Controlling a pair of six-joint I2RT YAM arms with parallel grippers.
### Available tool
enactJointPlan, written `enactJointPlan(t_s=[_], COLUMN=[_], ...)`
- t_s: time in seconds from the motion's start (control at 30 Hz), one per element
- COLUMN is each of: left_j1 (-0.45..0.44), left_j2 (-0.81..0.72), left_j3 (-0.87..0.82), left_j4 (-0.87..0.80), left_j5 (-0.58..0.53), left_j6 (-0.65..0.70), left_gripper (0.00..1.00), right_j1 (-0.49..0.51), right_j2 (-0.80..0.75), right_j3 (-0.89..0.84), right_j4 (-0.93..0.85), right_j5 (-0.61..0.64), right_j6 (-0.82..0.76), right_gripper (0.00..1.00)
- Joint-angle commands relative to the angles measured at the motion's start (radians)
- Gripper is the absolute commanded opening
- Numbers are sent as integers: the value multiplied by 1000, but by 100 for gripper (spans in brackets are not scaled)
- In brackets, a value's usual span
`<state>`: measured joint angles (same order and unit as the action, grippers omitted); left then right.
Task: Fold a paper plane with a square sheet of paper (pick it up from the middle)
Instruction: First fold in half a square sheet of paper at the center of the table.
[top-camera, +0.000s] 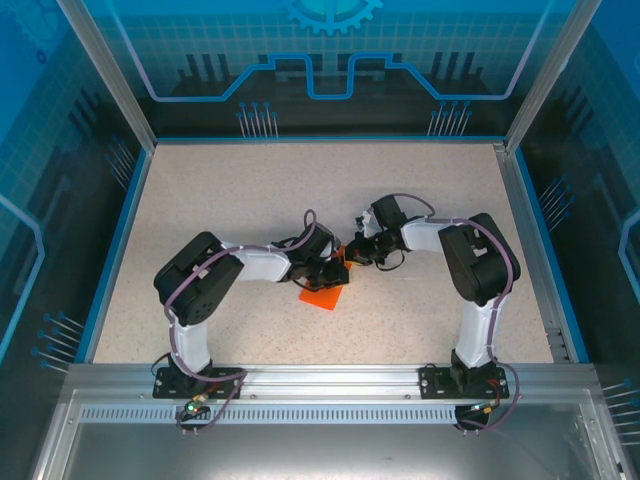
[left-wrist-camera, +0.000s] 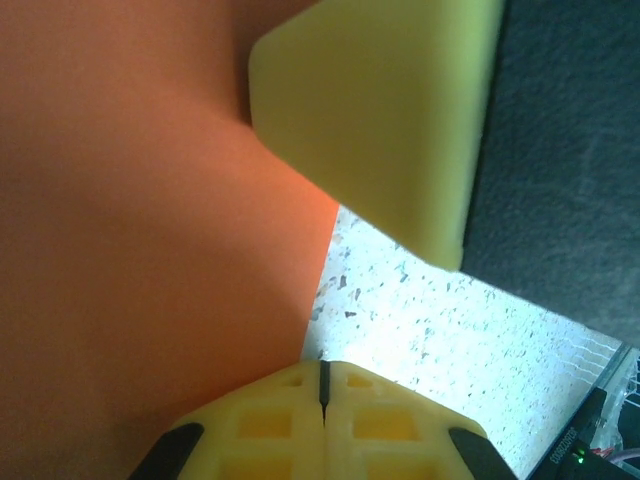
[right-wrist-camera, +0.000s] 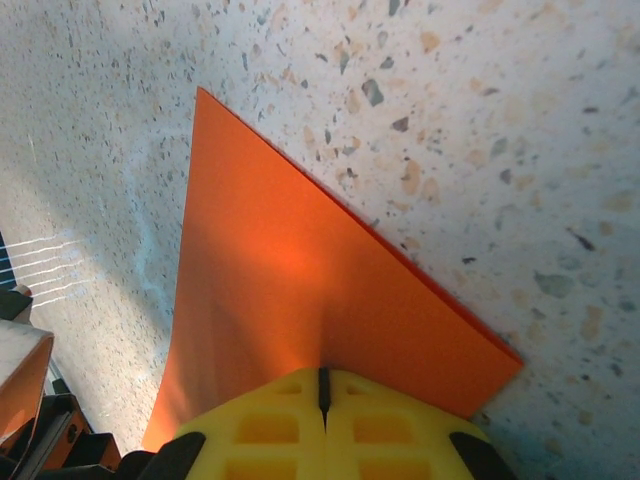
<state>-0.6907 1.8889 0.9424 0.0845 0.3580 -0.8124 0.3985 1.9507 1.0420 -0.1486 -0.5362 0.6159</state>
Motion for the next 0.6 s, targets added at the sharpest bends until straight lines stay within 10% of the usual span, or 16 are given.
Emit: enactJointPlan(t_s=[0.0, 0.57], left_j1=[3, -67], left_j2=[-23, -176], left_j3=[-72, -251], left_j4=[-51, -69], left_j5=[9, 28], left_j6=[-8, -31], left_gripper=[0, 0], right_j1=[-7, -8], right_j2=[74, 123], right_j3=[-13, -5], right_j4=[-86, -113], right_j5=[89, 134], right_j6=[-19, -15], right_gripper=[0, 0])
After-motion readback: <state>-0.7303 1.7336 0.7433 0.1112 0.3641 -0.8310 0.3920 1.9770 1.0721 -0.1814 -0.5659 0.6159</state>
